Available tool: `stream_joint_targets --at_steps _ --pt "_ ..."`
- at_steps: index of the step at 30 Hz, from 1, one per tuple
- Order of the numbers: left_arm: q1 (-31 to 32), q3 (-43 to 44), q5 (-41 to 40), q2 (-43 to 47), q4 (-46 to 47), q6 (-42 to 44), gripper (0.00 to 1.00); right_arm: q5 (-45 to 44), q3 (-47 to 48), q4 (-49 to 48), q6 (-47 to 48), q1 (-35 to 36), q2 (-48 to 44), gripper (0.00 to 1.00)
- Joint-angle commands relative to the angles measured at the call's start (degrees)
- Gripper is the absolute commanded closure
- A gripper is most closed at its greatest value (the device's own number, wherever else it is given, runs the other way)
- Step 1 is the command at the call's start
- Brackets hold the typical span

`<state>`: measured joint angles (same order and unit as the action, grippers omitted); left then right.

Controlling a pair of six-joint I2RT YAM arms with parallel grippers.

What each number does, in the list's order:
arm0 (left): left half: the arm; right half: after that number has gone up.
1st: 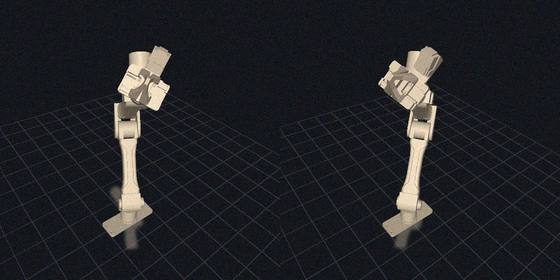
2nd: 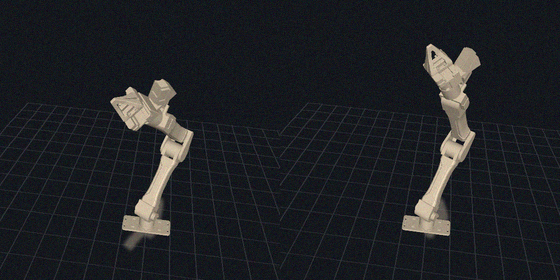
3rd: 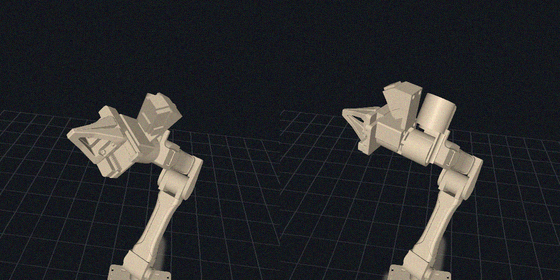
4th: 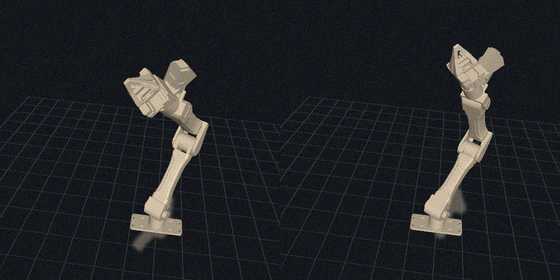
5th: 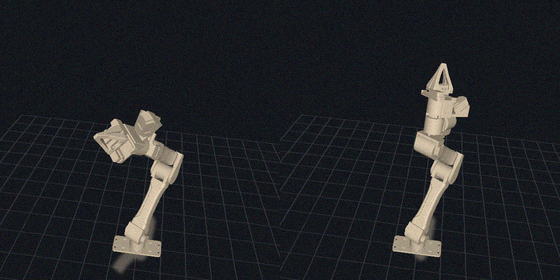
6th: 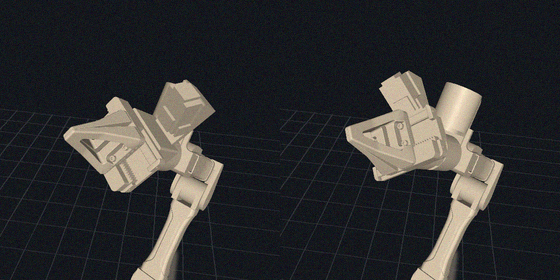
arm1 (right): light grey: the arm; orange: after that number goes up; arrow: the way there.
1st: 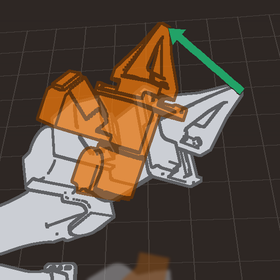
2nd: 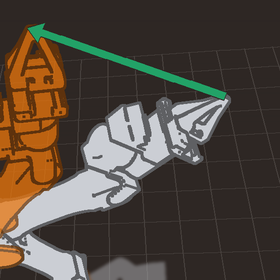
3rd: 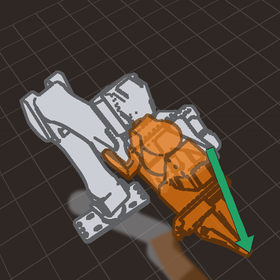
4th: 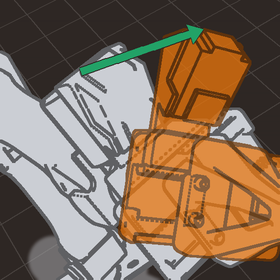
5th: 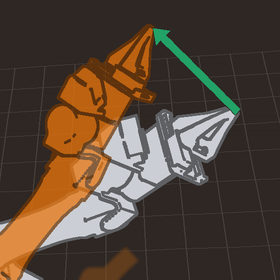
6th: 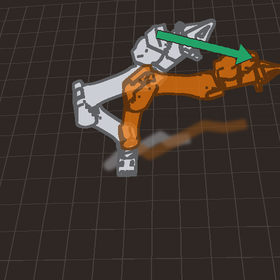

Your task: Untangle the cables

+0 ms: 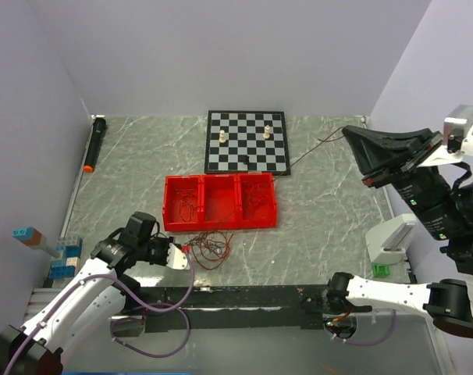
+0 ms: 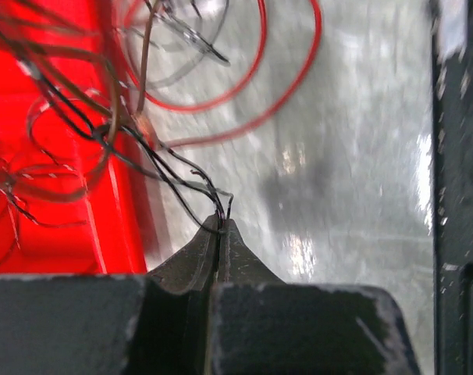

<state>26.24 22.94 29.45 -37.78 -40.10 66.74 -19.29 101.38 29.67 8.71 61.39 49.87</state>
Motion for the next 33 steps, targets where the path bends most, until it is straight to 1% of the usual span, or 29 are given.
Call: stream_joint_targets --at_steps 1,6,9,14,17,22,24,25,28,31,32,33 --pt "0.04 -2.46 -6.59 0.69 -2.62 6.82 0.99 -6.89 3.9 -6.55 6.22 0.4 -1.26 1.0" --pt "0.04 -4.13 -11.51 0.78 -3.76 14.37 0.99 -10.68 4.18 -13.22 10.79 0.4 -2.49 1.0" --pt "-0.05 -5.27 -14.24 0.86 -2.97 16.57 0.99 -12.43 3.3 -16.74 13.25 0.4 -2.93 1.0" --pt "-0.22 -7.11 -17.75 1.57 -2.53 20.0 0.99 -14.81 4.96 -16.58 15.55 0.49 -1.62 1.0" --pt "-0.14 -7.21 -18.38 1.83 -2.09 19.83 0.99 -15.87 7.24 -17.89 18.18 0.4 -1.26 1.0" --pt "-0.22 -7.82 -19.26 1.57 -1.13 19.83 0.99 -17.45 9.8 -25.61 23.45 0.4 -1.7 1.0" --pt "-0.31 -7.73 -19.08 1.39 0.19 18.96 0.99 -19.02 9.36 -29.3 26.52 0.4 -2.14 1.0" --pt "-0.49 -7.65 -18.99 1.31 0.63 17.74 0.99 -19.47 8.92 -32.63 27.67 0.4 -2.32 1.0" --pt "-0.84 -7.38 -18.47 1.3 1.86 15.71 0.99 -20.78 6.21 -38.87 29.78 0.4 -3.81 1.0" --pt "-1.19 -7.56 -18.2 1.74 0.99 15.96 0.99 -21.84 3.04 -47.57 33.55 0.4 -5.48 1.0" --pt "-1.28 -7.64 -18.29 1.92 0.46 16.14 0.99 -20.8 2.51 -49.08 33.65 0.4 -6.18 1.0" --pt "-1.28 -7.73 -18.29 2.01 0.11 16.23 0.99 -20.27 3.03 -48.49 33.31 0.4 -6.1 1.0"
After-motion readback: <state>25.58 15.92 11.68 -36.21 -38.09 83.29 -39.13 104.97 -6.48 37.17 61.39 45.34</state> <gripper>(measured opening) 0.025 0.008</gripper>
